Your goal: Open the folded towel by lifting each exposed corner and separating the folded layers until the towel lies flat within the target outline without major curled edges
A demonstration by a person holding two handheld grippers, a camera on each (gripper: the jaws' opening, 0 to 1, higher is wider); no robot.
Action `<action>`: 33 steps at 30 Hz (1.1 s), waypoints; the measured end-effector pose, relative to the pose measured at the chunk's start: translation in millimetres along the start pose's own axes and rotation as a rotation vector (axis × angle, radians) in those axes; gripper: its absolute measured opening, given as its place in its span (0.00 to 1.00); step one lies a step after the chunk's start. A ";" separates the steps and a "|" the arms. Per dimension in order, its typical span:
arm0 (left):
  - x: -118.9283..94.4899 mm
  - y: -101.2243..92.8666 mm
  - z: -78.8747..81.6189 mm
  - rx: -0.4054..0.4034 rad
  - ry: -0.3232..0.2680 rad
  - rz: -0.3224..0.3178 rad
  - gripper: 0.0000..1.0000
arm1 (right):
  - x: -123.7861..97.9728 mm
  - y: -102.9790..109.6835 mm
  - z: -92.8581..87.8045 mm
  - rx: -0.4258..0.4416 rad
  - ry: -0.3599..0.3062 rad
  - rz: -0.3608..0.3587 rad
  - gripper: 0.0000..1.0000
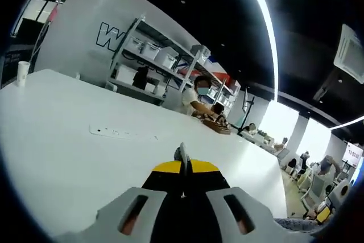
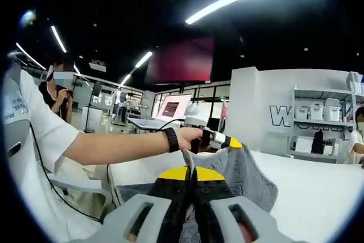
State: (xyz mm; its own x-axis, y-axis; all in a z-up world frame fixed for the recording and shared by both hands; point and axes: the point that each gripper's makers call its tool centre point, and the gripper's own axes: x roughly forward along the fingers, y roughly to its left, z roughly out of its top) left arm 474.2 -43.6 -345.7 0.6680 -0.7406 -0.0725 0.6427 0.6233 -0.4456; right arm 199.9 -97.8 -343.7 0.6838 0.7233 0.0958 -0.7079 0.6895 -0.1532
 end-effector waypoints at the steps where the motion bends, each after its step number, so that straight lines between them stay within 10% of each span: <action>1: 0.9 -0.5 0.3 0.002 0.000 0.000 0.01 | -0.7 -0.7 0.1 0.013 -0.005 -0.001 0.00; 33: 10.9 -17.2 38.9 0.024 -0.138 0.005 0.01 | -20.7 -30.9 28.7 -0.107 0.000 -0.142 0.00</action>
State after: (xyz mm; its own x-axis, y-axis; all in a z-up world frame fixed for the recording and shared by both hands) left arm 485.1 -52.6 -304.1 0.7157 -0.6967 0.0493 0.6467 0.6343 -0.4235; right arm 202.5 -133.0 -312.7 0.7752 0.6193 0.1242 -0.5816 0.7766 -0.2423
